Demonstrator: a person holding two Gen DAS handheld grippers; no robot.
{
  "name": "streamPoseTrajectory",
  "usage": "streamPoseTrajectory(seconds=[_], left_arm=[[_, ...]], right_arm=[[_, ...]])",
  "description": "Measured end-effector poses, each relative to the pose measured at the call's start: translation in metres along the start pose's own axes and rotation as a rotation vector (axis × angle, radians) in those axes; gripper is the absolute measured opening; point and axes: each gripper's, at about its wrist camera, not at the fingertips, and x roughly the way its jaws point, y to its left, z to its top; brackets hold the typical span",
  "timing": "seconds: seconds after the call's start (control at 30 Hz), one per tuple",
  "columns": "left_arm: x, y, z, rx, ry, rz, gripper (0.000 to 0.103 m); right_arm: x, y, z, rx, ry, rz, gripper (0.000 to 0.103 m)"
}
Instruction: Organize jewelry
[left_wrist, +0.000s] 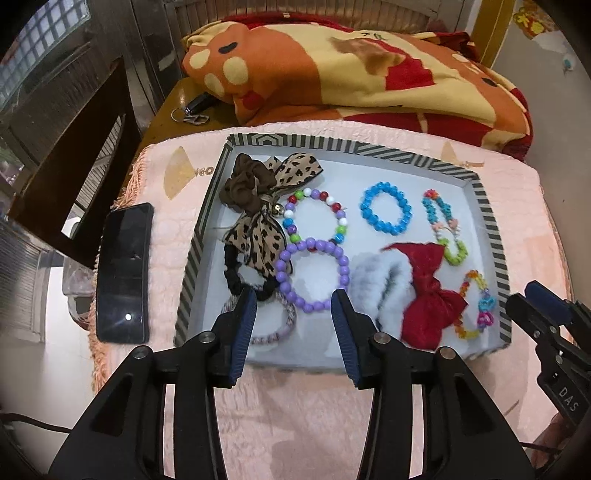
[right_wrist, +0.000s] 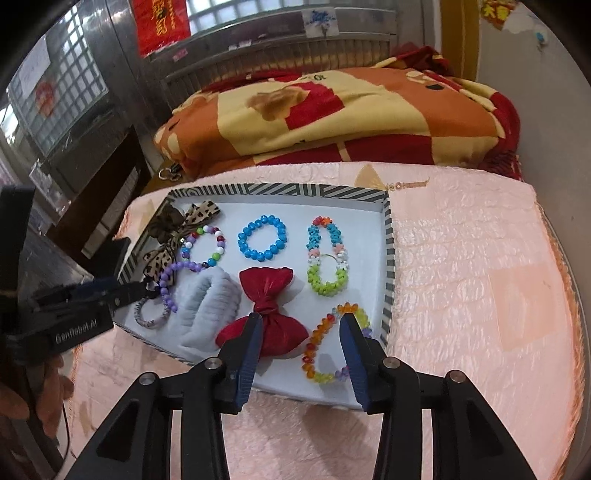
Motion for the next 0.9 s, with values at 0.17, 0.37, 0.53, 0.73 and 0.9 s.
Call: streamPoseTrajectory(seconds=[0.17,0.37,0.53,0.73,0.9], left_arm=[[-0.011,-0.002,-0.013,-0.005,-0.018,0.003,0.041],[-0.023,0.001,-0.026,-0.007,-0.033,0.015,0.041],[-0.032,0.006,-0.032,-0.010,-0.046,0.023,0.041],[-0.037,0.006,-0.039,0.001,-0.052,0.029,0.041],[-0.041,0.006,-0.042,0.001,-0.064,0.032,0.041]], right_arm=[[-0.006,0.005,-0.009,0.029,-0.003,-0.012,0.041],[-0.011,0.014,-0.020,0.034,-0.008,-0.004,0.042],[-0.016,0.021,-0.025,0.029,-0.013,-0.009,0.042],[-0.016,0.024,-0.030,0.037,-0.006,-0.008,0.042],[-0.018,0.027,-0.033,0.037,-0.007,-0.006,0.042]])
